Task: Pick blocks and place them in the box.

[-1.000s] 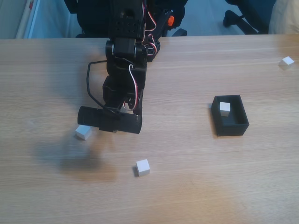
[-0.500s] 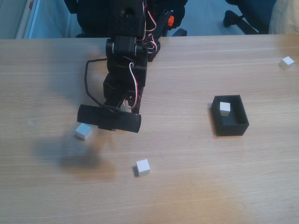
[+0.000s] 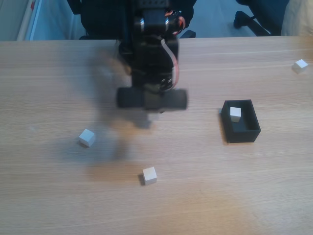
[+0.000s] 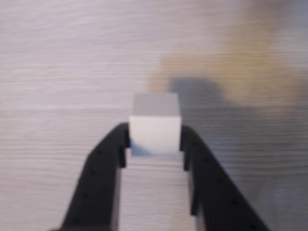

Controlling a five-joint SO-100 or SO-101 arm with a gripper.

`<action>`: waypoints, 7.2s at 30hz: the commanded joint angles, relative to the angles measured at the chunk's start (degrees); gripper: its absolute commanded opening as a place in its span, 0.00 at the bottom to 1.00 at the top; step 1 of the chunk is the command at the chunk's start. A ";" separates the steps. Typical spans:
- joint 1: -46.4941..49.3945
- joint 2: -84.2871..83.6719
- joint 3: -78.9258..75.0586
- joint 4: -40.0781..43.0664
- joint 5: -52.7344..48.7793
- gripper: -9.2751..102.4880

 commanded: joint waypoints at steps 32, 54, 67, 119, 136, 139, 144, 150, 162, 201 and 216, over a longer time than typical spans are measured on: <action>-34.01 -19.42 -31.73 -1.67 16.88 0.10; -20.74 -8.35 -16.96 5.19 13.71 0.22; -3.69 -4.39 -7.56 6.06 -5.98 0.25; 9.23 -51.15 -60.12 10.37 -20.04 0.25; 7.29 -59.15 -67.50 11.25 -18.37 0.24; 7.29 -60.12 -68.73 11.69 -17.75 0.24; 7.21 -61.96 -72.69 14.59 -16.96 0.22; 7.47 -63.54 -74.88 16.52 -19.34 0.22; 7.38 -62.67 -72.77 13.36 -17.14 0.19; 6.24 -49.04 -51.94 -0.79 -14.33 0.10; -10.46 -12.13 -18.98 -3.60 -6.24 0.10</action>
